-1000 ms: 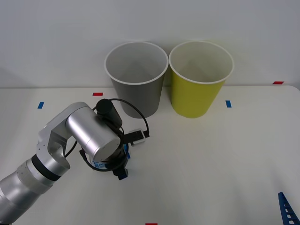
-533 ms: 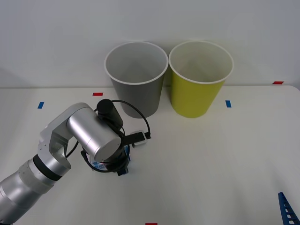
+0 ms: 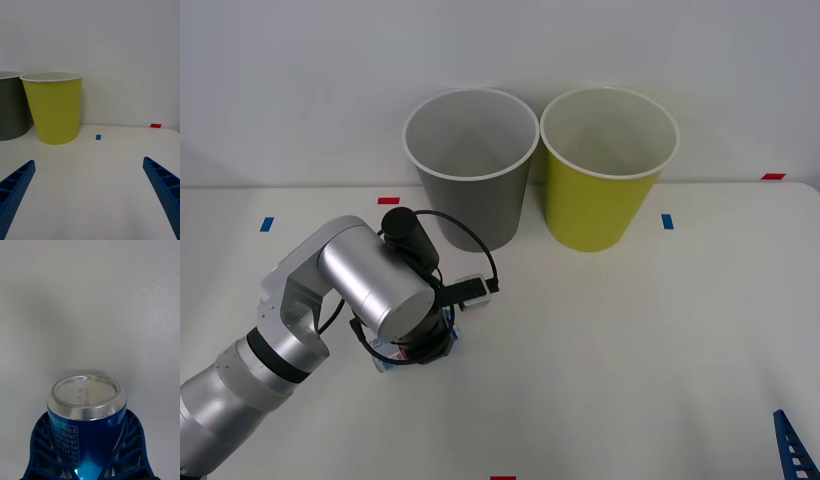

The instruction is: Put cans in the gray bin and PET bottles in the light green bin.

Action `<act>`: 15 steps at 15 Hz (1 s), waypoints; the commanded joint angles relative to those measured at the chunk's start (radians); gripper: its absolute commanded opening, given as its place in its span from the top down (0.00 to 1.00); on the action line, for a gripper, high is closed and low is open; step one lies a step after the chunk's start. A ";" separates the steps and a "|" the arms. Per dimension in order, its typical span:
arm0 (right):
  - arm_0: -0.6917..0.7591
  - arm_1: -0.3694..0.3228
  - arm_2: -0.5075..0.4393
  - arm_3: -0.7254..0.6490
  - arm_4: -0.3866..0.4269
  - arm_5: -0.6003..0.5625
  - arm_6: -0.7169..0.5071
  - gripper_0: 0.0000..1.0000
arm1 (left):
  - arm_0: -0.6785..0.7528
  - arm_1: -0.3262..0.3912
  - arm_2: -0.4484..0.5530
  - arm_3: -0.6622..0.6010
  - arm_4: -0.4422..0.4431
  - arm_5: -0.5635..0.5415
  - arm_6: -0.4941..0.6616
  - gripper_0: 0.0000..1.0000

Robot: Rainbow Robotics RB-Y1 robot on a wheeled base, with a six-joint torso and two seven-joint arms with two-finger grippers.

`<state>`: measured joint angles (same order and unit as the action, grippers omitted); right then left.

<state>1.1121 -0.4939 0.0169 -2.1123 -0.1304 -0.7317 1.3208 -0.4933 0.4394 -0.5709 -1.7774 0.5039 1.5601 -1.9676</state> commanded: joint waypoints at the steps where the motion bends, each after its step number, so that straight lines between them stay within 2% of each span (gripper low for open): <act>1: 0.000 0.000 0.000 0.000 0.000 0.000 0.000 0.00 | 0.001 0.002 0.000 -0.002 0.001 0.000 -0.002 1.00; 4: 0.000 0.000 0.000 0.000 0.000 0.000 0.000 0.00 | 0.002 0.007 0.000 -0.023 -0.001 0.000 0.010 1.00; 8: 0.000 0.000 0.000 0.000 0.000 0.000 0.000 0.00 | 0.013 0.068 0.014 -0.158 0.004 0.005 0.026 1.00; 11: 0.000 0.000 0.000 0.000 0.000 0.000 0.000 0.00 | 0.121 0.042 0.155 -0.330 0.008 0.003 0.013 1.00; 15: 0.000 0.000 0.000 0.000 0.000 0.000 0.000 0.00 | 0.219 0.022 0.261 -0.556 0.018 0.003 0.015 1.00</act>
<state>1.1121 -0.4939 0.0169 -2.1123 -0.1304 -0.7317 1.3207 -0.3062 0.4714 -0.3509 -2.2682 0.5154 1.5634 -1.9548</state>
